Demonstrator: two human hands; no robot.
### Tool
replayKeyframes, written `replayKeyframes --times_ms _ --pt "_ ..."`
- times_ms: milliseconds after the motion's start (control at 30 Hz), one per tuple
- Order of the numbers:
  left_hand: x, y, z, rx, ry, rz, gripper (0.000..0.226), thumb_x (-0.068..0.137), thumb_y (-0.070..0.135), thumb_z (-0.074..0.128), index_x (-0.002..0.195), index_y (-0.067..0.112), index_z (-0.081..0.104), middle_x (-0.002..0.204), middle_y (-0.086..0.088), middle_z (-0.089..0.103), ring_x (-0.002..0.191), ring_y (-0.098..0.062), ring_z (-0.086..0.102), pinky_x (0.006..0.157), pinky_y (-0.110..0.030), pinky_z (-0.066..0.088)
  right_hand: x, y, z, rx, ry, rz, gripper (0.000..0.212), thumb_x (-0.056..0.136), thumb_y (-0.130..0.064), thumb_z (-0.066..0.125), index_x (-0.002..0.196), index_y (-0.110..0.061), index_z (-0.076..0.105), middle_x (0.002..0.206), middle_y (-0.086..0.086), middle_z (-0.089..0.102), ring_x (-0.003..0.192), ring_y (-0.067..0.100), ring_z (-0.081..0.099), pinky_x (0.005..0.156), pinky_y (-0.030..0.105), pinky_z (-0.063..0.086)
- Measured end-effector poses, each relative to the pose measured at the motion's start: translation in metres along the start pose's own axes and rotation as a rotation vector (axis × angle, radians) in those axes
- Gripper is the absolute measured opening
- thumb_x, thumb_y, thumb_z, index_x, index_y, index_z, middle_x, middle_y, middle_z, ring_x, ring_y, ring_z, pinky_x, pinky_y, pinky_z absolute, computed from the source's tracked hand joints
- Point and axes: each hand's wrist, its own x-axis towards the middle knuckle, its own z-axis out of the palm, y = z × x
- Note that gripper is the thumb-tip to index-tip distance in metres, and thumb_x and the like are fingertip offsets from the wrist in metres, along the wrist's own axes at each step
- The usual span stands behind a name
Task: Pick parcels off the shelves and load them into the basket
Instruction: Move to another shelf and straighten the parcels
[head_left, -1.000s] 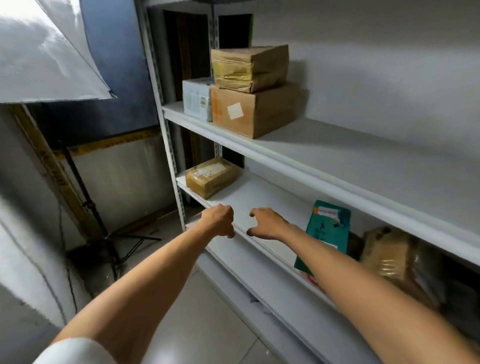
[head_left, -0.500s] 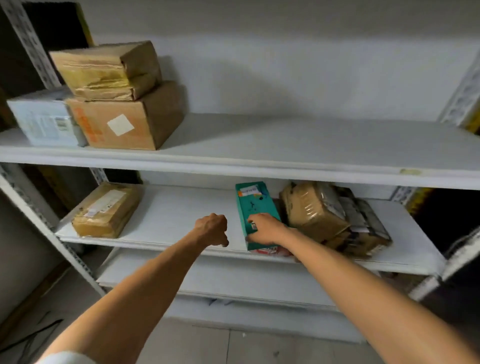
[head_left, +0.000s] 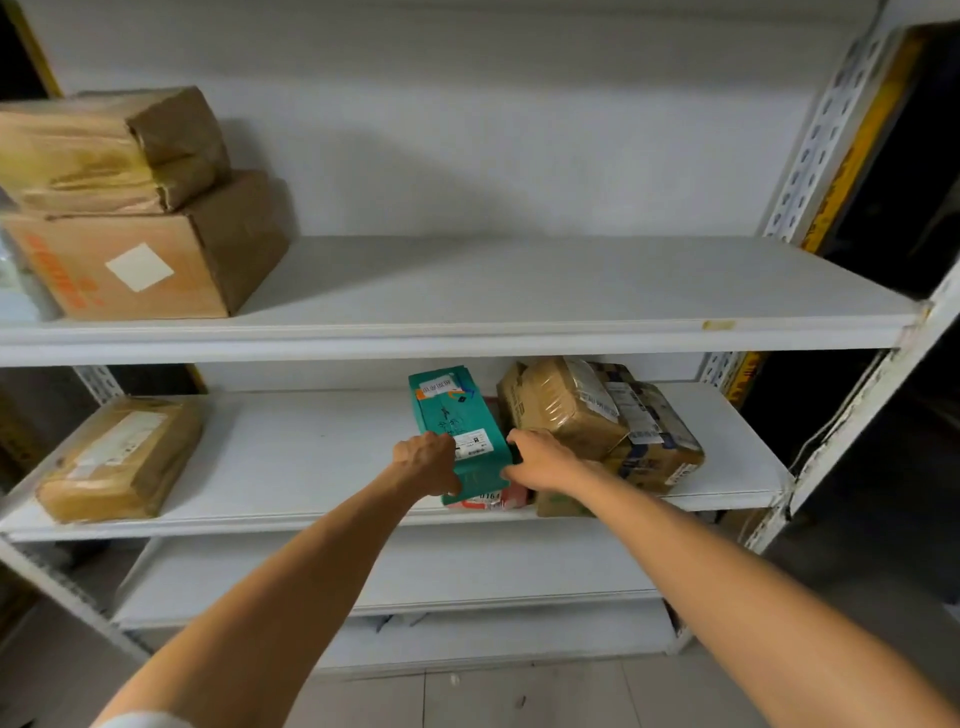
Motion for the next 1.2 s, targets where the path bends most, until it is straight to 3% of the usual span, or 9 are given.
replayKeyframes --times_ms 167,267,333,433,533,700,833,1000,1200 --pt "0.019 -0.010 0.012 -0.316 0.091 -0.107 0.043 0.089 0.028 0.064 0.124 0.014 0.043 0.114 -0.003 0.061 0.079 -0.015 0.056 0.047 -0.017 0.040 0.025 0.003 0.016 0.150 0.064 0.023 0.034 0.093 -0.016 0.060 0.122 -0.006 0.046 0.133 0.012 0.054 0.121 0.025 0.054 0.084 0.025 0.049" --pt "0.028 -0.009 0.019 -0.621 0.054 -0.188 0.044 0.090 0.025 0.064 0.125 0.011 0.042 0.120 -0.005 0.058 0.098 -0.023 0.060 0.067 -0.026 0.053 0.037 0.003 0.030 0.247 0.079 0.050 0.042 0.094 -0.017 0.060 0.130 -0.008 0.041 0.135 0.010 0.053 0.126 0.026 0.051 0.097 0.036 0.050" --pt "0.035 -0.008 0.024 -0.784 0.050 -0.231 0.050 0.087 0.026 0.068 0.128 0.012 0.043 0.124 -0.006 0.058 0.106 -0.027 0.060 0.080 -0.034 0.056 0.044 0.003 0.037 0.279 0.072 0.072 0.065 0.095 -0.017 0.058 0.148 -0.009 0.022 0.142 0.011 0.046 0.133 0.028 0.044 0.104 0.041 0.045" --pt "0.043 -0.006 0.030 -0.978 0.065 -0.339 0.049 0.089 0.023 0.066 0.127 0.010 0.038 0.121 -0.008 0.057 0.108 -0.029 0.060 0.085 -0.037 0.055 0.052 0.004 0.046 0.384 0.065 0.150 0.081 0.098 -0.021 0.054 0.155 -0.016 -0.004 0.147 0.011 0.039 0.133 0.027 0.043 0.100 0.040 0.046" --pt "0.046 -0.007 0.036 -1.065 0.028 -0.390 0.033 0.092 0.017 0.060 0.120 0.014 0.043 0.123 -0.012 0.059 0.108 -0.031 0.061 0.088 -0.042 0.055 0.060 0.004 0.051 0.481 0.063 0.165 0.085 0.094 -0.017 0.060 0.155 -0.017 0.001 0.144 0.009 0.043 0.132 0.025 0.046 0.096 0.036 0.048" --pt "0.043 -0.014 0.052 -1.051 0.044 -0.370 0.051 0.090 -0.001 0.055 0.136 0.011 0.038 0.129 -0.013 0.055 0.117 -0.033 0.056 0.094 -0.044 0.049 0.068 0.008 0.061 0.449 0.068 0.100 0.076 0.079 0.000 0.074 0.141 -0.012 0.032 0.134 0.008 0.053 0.128 0.024 0.049 0.093 0.027 0.044" --pt "0.041 -0.019 0.061 -1.140 0.087 -0.348 0.070 0.086 -0.004 0.062 0.145 0.015 0.030 0.126 -0.012 0.057 0.113 -0.032 0.058 0.091 -0.047 0.050 0.071 0.009 0.063 0.493 0.086 0.087 0.079 0.074 0.008 0.074 0.139 -0.011 0.034 0.136 0.009 0.050 0.131 0.022 0.045 0.092 0.026 0.044" --pt "0.028 -0.040 0.075 -1.161 0.092 -0.220 0.082 0.083 -0.002 0.067 0.150 0.019 0.024 0.123 -0.012 0.056 0.112 -0.031 0.058 0.091 -0.049 0.049 0.057 -0.006 0.084 0.518 0.157 0.145 0.100 0.066 0.006 0.082 0.145 -0.018 0.025 0.138 0.006 0.049 0.130 0.021 0.046 0.097 0.033 0.047" --pt "0.010 -0.084 0.077 -1.139 -0.036 -0.033 0.084 0.086 -0.001 0.064 0.152 0.022 0.018 0.118 -0.009 0.055 0.107 -0.028 0.059 0.090 -0.051 0.048 0.027 -0.046 0.117 0.580 0.340 0.237 0.087 0.075 0.009 0.072 0.145 -0.020 0.029 0.129 -0.001 0.045 0.127 0.013 0.042 0.097 0.037 0.050"
